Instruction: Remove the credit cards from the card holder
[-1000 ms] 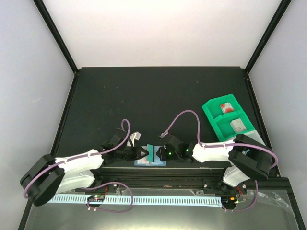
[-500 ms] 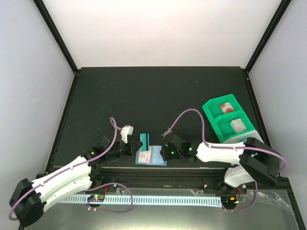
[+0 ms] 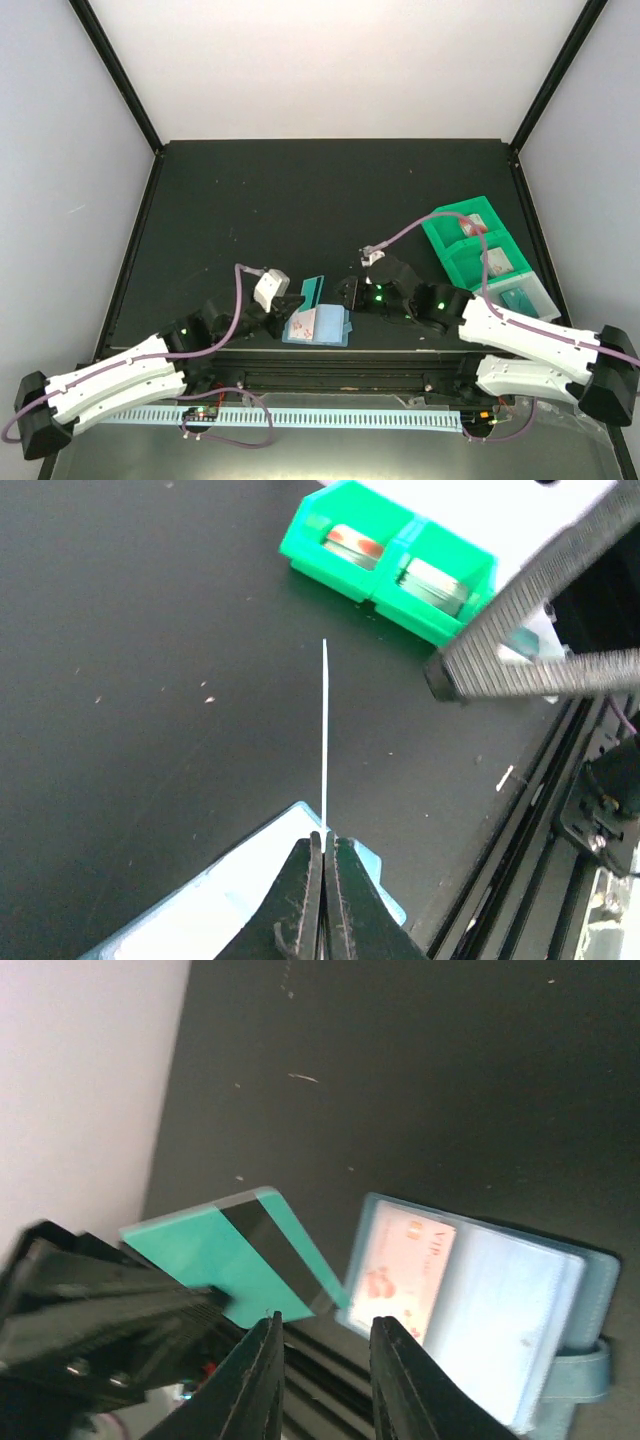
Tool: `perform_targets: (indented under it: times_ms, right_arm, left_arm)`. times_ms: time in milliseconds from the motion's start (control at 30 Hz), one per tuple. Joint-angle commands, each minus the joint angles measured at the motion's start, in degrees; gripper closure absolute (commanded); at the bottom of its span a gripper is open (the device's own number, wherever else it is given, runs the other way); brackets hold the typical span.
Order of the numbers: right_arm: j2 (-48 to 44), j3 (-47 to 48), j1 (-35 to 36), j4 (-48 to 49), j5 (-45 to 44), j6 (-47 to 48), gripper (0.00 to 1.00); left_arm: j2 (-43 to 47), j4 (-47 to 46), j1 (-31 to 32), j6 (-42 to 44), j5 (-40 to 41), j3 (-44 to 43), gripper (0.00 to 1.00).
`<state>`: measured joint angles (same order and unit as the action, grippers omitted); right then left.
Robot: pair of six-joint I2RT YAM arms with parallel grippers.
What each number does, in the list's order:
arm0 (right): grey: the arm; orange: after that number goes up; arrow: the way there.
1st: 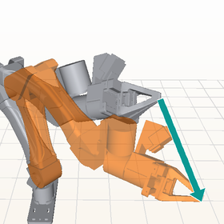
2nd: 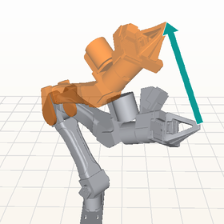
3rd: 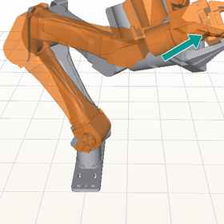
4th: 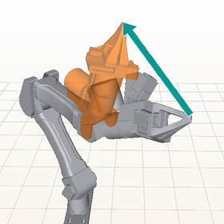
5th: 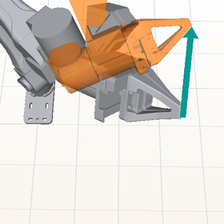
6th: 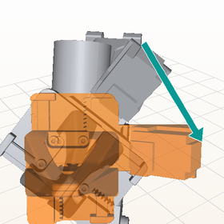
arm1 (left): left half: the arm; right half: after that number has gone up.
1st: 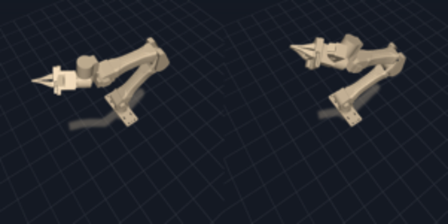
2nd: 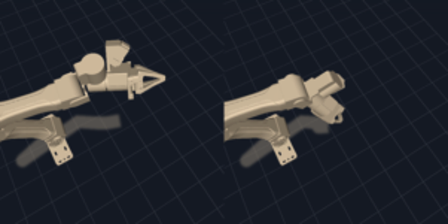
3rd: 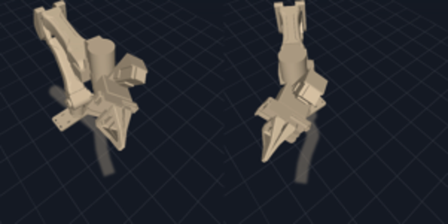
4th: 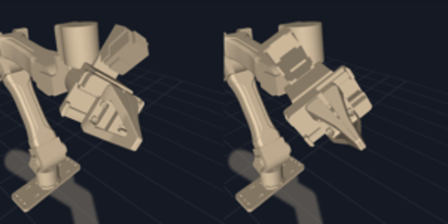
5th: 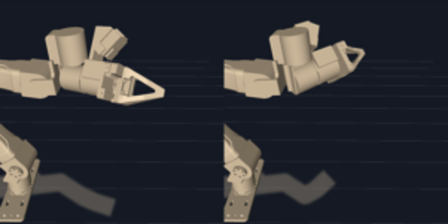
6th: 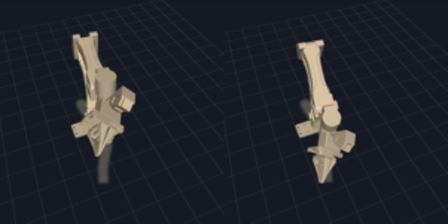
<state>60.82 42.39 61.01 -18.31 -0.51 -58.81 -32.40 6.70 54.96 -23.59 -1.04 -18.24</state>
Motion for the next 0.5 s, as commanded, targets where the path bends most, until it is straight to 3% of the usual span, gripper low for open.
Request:
perform_targets:
  times_ms: [0,100,200,467]
  right_arm:
    - [-3.6,1.9,-0.4,-3.2,-1.0,-11.1,0.74]
    - [-5.5,2.3,-0.4,-4.4,-0.8,-15.6,0.71]
    - [-6.4,1.7,-0.4,-3.7,0.6,-19.1,0.61]
    - [-6.4,0.9,-0.4,-3.8,2.1,-22.7,0.6]
  left_arm:
    - [-2.8,-4.4,6.1,11.6,8.8,-4.2,0.98]
    - [-5.3,-4.9,10.7,16.3,15.6,-4.9,0.98]
    - [-7.4,-5.6,15.5,20.6,20.2,-5.6,0.98]
    - [-11.4,-9.1,21.8,25.7,27.4,-5.6,0.98]
